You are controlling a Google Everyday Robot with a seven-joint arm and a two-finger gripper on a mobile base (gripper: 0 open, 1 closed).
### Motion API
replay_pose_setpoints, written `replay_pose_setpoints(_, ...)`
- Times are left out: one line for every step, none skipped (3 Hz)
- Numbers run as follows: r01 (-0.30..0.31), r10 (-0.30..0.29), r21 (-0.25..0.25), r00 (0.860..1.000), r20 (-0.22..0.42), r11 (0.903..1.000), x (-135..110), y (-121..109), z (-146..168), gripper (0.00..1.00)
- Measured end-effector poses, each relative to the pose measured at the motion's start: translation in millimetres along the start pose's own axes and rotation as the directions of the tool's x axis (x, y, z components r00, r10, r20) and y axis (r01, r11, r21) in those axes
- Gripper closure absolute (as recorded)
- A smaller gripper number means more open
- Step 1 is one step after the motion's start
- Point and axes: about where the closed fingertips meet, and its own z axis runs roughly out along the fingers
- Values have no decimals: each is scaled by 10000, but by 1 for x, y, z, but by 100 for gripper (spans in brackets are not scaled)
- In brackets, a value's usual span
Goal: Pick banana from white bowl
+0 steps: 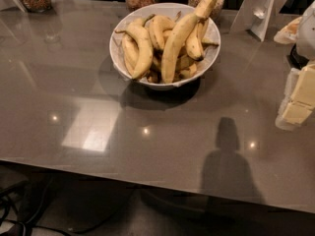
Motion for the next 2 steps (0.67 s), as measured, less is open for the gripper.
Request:
replay_pose_setpoints(2, -2, 2, 10000, 3, 10000, 0, 0, 0, 0)
replay_pose_setpoints(372, -387, 294, 9980, 504, 9989, -7, -4, 0, 0)
